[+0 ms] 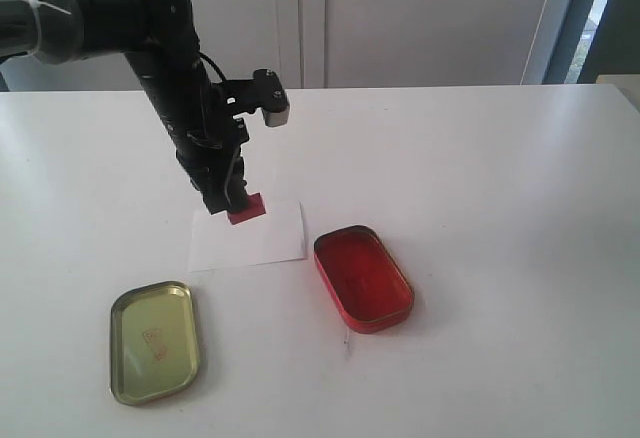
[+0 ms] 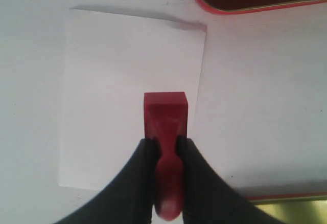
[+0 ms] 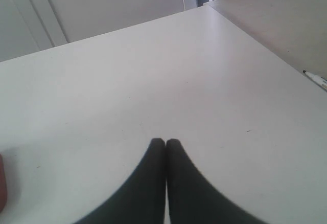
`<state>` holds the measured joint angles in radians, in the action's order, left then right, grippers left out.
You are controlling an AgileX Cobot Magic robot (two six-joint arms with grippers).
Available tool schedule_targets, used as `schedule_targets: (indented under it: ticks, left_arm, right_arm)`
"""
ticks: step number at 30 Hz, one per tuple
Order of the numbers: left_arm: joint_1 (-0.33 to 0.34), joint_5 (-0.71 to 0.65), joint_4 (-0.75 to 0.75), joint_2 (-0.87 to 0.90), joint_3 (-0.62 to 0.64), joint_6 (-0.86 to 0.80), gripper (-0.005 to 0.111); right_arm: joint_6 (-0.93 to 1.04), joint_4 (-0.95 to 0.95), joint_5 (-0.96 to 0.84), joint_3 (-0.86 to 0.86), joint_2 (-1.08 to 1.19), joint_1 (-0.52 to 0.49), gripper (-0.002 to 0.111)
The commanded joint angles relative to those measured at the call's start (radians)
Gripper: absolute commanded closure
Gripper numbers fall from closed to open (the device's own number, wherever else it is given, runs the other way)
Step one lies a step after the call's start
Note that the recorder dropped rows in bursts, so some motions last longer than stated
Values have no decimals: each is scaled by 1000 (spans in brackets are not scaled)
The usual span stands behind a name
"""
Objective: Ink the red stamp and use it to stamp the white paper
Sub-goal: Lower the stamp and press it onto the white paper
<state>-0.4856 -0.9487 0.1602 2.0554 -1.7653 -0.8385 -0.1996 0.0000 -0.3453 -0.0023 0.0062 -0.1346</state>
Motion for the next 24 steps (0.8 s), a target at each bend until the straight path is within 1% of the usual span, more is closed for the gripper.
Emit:
schedule_targets:
  ticks: [1,5,11,13,24]
  left_arm:
    - [-6,-1,17,-2,7,-33,107]
    - [-6,-10,11,22,-16,-32,107]
    - [-6,-48,6,84,-92,-31,107]
    - [-6,-51,-20,99,-107,-29,107]
    - [-6,-36,-94,139,-110,-15,107]
  right_arm:
    - [0,0,3,2,-6,-5,108]
    - [0,0,3,2,-6,-5,108]
    - [0,0,3,2,-6,-5,108]
    - [0,0,3,2,-6,-5,108]
    - [0,0,3,2,-6,-5,108]
